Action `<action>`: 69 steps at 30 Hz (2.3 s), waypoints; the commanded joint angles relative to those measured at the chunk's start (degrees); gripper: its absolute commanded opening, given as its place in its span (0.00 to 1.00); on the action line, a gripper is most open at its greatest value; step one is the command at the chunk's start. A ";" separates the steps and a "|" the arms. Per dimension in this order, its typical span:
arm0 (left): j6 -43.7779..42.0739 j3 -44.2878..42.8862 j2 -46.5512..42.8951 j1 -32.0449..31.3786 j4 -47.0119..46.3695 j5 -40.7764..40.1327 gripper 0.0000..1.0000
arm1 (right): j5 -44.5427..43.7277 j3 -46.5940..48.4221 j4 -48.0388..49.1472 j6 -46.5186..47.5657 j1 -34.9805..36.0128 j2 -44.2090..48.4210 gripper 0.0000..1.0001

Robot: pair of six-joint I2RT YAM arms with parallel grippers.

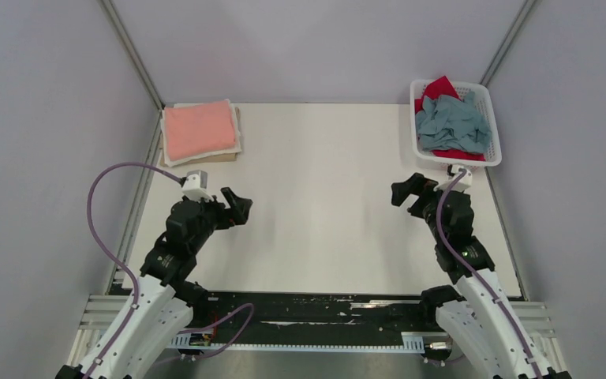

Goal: Fold and stack the t-shirts
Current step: Grab crumpled tshirt from bin with the right arm

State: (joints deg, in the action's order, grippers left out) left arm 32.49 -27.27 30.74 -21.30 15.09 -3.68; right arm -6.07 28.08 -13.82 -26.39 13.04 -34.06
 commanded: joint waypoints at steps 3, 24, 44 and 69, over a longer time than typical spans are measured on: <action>-0.39 0.03 1.88 -0.23 -3.79 -1.12 1.00 | -13.54 16.94 4.42 5.49 -0.68 -14.68 1.00; -0.70 -0.41 10.74 -0.22 -6.76 -3.90 1.00 | -3.98 90.20 -8.37 14.57 -24.70 -96.20 0.93; -0.36 0.19 5.18 -0.22 -3.94 -4.47 1.00 | 11.72 90.15 -8.34 15.84 -26.38 -89.87 0.00; 0.89 1.04 -2.37 -0.23 -1.48 -5.08 1.00 | 16.33 95.58 12.53 32.41 0.61 -56.47 0.00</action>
State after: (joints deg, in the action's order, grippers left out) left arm 32.75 -26.39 29.43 -21.30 14.15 -7.86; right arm 8.10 116.79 -7.42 1.50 7.51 -94.00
